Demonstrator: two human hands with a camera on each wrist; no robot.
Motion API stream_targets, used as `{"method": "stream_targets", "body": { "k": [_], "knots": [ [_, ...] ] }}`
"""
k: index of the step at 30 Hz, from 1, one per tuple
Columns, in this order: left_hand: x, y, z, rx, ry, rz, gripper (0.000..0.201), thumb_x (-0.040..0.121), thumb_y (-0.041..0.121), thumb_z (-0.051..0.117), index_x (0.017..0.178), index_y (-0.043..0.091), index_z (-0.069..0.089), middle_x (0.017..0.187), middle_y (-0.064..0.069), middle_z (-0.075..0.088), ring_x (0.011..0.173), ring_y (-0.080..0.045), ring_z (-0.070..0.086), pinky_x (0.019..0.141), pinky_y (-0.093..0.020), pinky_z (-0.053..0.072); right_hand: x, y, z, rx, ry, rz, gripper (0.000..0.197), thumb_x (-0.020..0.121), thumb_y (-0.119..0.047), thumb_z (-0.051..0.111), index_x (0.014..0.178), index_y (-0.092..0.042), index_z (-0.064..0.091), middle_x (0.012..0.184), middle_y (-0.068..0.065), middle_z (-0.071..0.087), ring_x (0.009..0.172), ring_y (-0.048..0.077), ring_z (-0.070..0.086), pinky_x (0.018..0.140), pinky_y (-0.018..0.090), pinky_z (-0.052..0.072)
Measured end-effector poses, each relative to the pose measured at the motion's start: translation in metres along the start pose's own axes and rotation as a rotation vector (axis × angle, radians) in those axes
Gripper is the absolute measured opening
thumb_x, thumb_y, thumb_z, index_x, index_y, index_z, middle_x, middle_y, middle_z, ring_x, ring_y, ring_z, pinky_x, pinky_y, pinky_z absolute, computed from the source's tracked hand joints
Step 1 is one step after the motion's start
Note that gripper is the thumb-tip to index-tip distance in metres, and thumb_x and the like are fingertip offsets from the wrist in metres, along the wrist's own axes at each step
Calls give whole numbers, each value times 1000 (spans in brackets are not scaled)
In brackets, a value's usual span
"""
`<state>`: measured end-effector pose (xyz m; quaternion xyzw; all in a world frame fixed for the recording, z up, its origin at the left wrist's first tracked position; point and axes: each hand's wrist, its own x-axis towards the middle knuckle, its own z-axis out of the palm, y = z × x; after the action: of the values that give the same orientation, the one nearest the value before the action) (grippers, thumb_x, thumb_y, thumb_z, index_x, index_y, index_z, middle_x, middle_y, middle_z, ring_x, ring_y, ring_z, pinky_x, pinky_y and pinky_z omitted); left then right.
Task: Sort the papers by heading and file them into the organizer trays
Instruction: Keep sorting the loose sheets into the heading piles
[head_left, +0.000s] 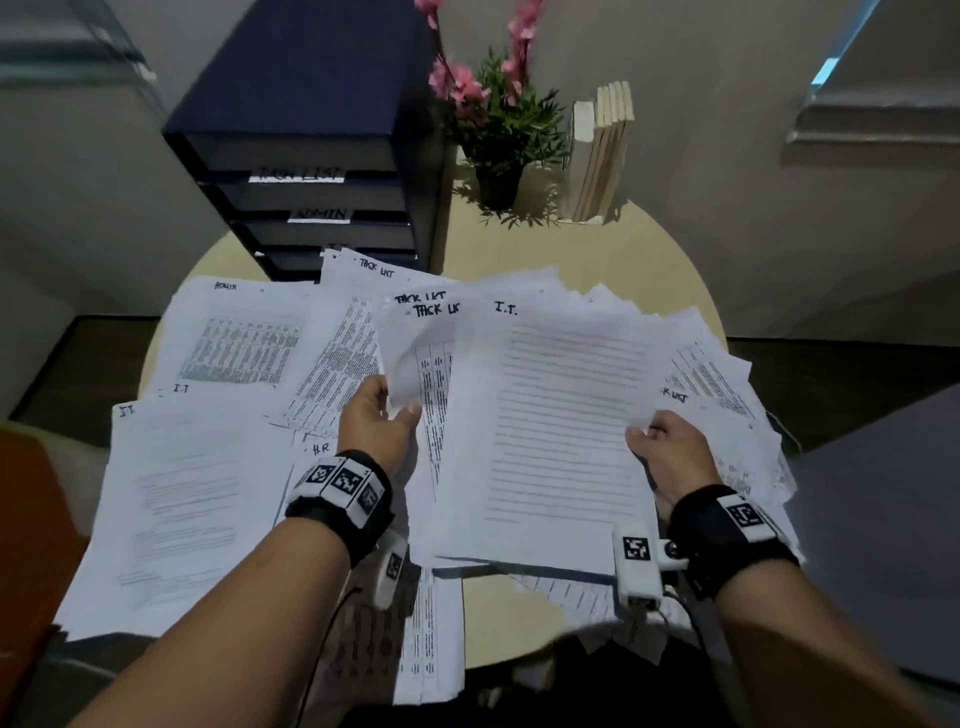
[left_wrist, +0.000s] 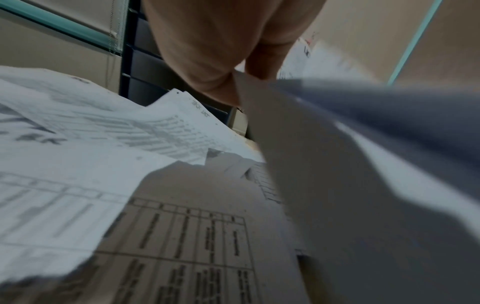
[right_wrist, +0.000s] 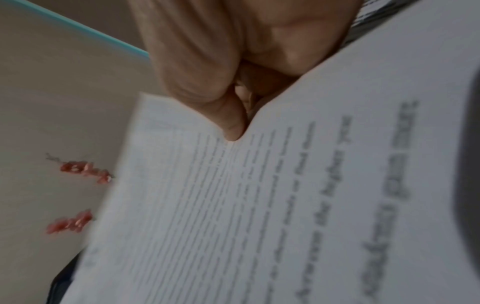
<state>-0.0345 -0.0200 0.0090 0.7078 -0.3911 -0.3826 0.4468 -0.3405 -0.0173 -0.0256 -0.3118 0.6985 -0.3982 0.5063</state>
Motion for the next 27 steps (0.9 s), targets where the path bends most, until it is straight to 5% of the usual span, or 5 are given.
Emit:
{"method": "stream_targets", "body": {
  "k": [7,12,19,22,27],
  "knots": [
    [4,-16,-69,-6,-22,3,24,88,0,65,101,19,60,94,8,68,91,-15,65,76,-16,48,-30,-8,55,-80,-25,-32,21,90,4,61,76,-11,63,68,4,66,68,22,62,74,37,53],
    [3,-35,-129,-138,-110,-105,25,75,15,72,92,33,67,102,-2,71,102,-30,67,96,-51,52,-62,-7,117,-109,22,-74,21,89,2,58,72,-10,56,71,6,57,69,20,56,72,31,48],
    [13,-68,-236,-120,-213,-165,37,70,12,78,99,31,65,108,-1,72,108,-27,66,90,-48,56,-95,33,219,-218,12,-133,22,73,-26,59,91,-13,60,84,17,59,80,37,60,91,44,53],
    [20,-85,-276,-88,-177,-164,33,75,13,76,96,36,65,106,5,73,106,-22,67,90,-48,56,-140,10,262,-186,-10,-180,23,80,-29,64,102,-23,66,94,1,66,93,20,62,97,37,50],
    [27,-107,-322,-115,-63,-177,32,84,-3,70,97,25,61,101,-1,74,92,-24,71,87,-50,57,-179,6,304,-510,-145,-204,19,95,-20,61,112,-13,55,99,-3,58,94,18,53,80,24,37]
  ]
}}
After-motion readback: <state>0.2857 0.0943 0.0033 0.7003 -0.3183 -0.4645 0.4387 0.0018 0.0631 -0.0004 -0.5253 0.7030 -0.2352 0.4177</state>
